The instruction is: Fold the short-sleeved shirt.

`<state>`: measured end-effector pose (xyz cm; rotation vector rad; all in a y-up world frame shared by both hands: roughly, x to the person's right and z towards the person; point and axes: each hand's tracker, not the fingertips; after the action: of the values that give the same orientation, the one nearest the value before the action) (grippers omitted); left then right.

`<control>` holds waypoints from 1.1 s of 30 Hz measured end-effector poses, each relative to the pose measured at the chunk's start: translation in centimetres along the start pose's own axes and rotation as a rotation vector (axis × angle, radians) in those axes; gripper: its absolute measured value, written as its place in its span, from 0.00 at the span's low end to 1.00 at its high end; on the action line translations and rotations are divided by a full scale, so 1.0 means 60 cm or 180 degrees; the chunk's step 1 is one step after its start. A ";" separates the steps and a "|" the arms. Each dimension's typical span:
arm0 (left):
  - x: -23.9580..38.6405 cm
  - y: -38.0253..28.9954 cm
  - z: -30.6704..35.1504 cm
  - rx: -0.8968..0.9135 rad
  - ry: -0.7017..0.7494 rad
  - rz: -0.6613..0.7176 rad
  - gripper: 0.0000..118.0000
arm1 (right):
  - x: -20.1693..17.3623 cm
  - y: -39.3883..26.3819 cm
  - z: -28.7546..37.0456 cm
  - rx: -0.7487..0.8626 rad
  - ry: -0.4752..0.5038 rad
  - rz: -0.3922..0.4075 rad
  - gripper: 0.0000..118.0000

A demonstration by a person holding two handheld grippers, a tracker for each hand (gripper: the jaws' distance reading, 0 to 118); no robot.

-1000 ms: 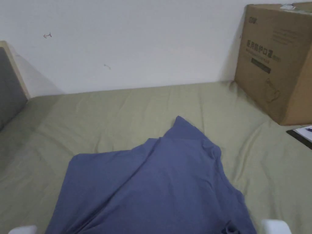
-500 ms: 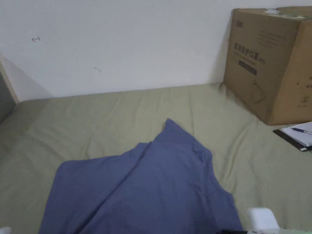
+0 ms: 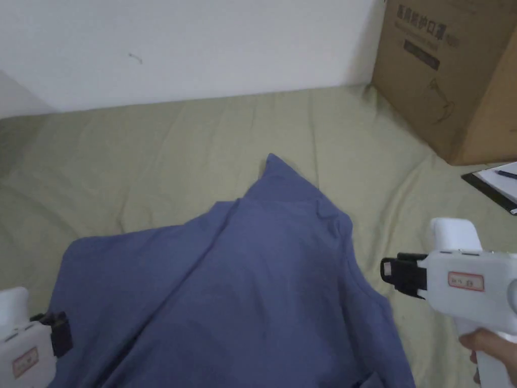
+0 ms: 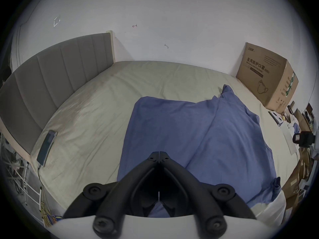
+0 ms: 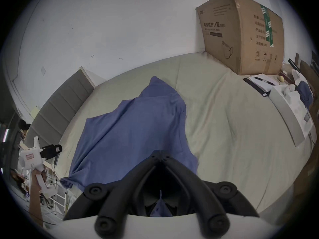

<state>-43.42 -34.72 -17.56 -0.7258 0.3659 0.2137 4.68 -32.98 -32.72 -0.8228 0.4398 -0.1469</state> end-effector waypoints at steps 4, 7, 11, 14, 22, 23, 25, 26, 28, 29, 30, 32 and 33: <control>0.005 0.016 -0.030 -0.0021 0.0092 -0.0098 0.00 | 0.017 0.044 -0.082 -0.0169 -0.0208 0.0069 0.00; 0.007 0.023 -0.045 -0.0042 0.0099 -0.0110 0.00 | 0.028 0.096 -0.153 -0.0455 -0.0287 0.0144 0.38; 0.008 0.027 -0.064 -0.0072 0.0123 -0.0143 0.00 | 0.036 0.165 -0.251 -0.0587 -0.0235 0.0141 0.79; 0.011 0.028 -0.079 -0.0104 0.0152 -0.0215 0.00 | 0.039 0.216 -0.333 -0.0723 -0.0383 0.0284 0.80; 0.005 0.037 -0.101 -0.0113 0.0228 -0.0208 0.00 | 0.032 0.279 -0.484 -0.1029 -0.0653 0.0369 0.76; 0.006 0.039 -0.103 -0.0131 0.0267 -0.0196 0.00 | 0.034 0.281 -0.499 -0.1060 -0.0685 0.0337 0.76; 0.003 0.041 -0.107 -0.0117 0.0269 -0.0178 0.00 | 0.043 0.283 -0.521 -0.1049 -0.0695 0.0330 0.76; -0.002 0.043 -0.111 -0.0131 0.0268 -0.0173 0.00 | 0.045 0.282 -0.529 -0.1063 -0.0712 0.0310 0.75; -0.001 0.042 -0.114 -0.0136 0.0281 -0.0183 0.00 | 0.045 0.275 -0.539 -0.1113 -0.0676 0.0185 0.51; -0.001 0.042 -0.115 -0.0152 0.0288 -0.0194 0.00 | 0.042 0.271 -0.540 -0.1091 -0.0697 0.0235 0.50; -0.002 0.043 -0.117 -0.0159 0.0291 -0.0207 0.00 | 0.037 0.271 -0.540 -0.1071 -0.0733 0.0401 0.48; -0.002 0.044 -0.119 -0.0166 0.0295 -0.0217 0.00 | 0.032 0.271 -0.536 -0.1073 -0.0682 0.0561 0.39; -0.002 0.045 -0.120 -0.0163 0.0291 -0.0218 0.00 | 0.030 0.272 -0.534 -0.1064 -0.0730 0.0593 0.23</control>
<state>-46.17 -37.64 -24.15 -0.7991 0.4230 0.1260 -8.24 -44.15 -64.42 -1.1071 0.3255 0.1982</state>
